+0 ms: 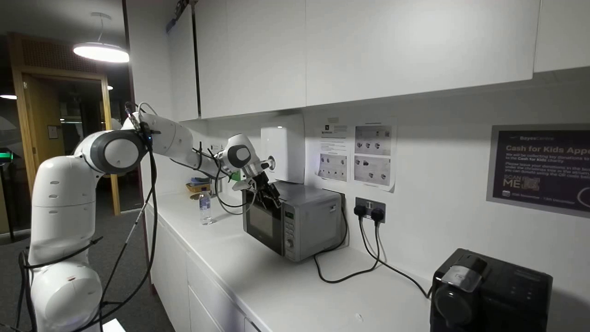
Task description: Close the microwave door
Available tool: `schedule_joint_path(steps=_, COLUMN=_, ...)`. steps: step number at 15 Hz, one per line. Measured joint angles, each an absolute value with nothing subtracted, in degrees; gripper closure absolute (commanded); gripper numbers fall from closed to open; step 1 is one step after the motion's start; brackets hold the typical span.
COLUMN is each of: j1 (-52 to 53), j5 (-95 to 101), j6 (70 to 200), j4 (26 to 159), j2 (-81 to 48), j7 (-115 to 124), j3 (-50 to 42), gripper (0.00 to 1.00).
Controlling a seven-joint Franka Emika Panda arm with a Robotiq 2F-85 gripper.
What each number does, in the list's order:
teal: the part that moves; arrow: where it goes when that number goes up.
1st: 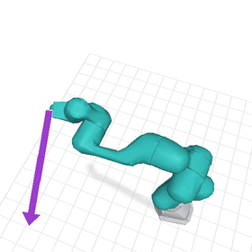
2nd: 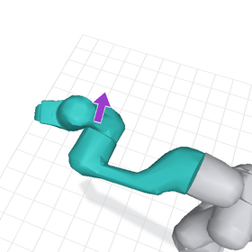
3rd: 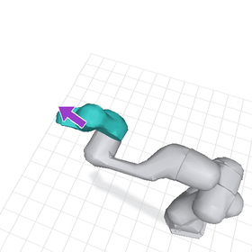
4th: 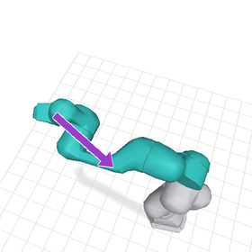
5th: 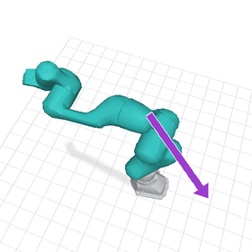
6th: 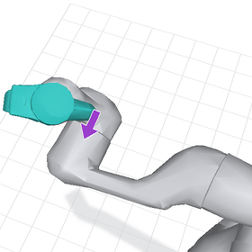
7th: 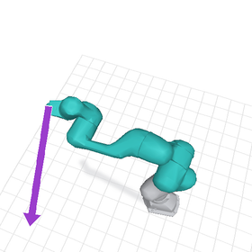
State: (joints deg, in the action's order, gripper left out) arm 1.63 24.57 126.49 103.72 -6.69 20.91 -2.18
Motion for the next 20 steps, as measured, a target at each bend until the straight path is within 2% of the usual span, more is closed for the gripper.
schedule_joint_path(steps=1, j1=1.6, j5=24.6, j6=126.5, j4=103.7, j2=-6.7, j7=20.9, j3=-2.2, gripper=0.0)
schedule_joint_path(steps=2, j1=1.6, j5=24.6, j6=126.5, j4=103.7, j2=-6.7, j7=20.9, j3=-2.2, gripper=0.25)
schedule_joint_path(steps=3, j1=1.6, j5=24.6, j6=126.5, j4=103.7, j2=-6.7, j7=20.9, j3=-2.2, gripper=0.26)
schedule_joint_path(steps=10, j1=1.9, j5=24.7, j6=127.8, j4=103.6, j2=-6.0, j7=20.8, j3=-2.0, gripper=0.8)
schedule_joint_path(steps=13, j1=2.0, j5=24.7, j6=127.9, j4=103.6, j2=-5.7, j7=20.9, j3=-2.0, gripper=1.0)
schedule_joint_path(steps=20, j1=2.1, j5=24.6, j6=127.7, j4=103.6, j2=-4.6, j7=19.3, j3=-1.9, gripper=1.0)
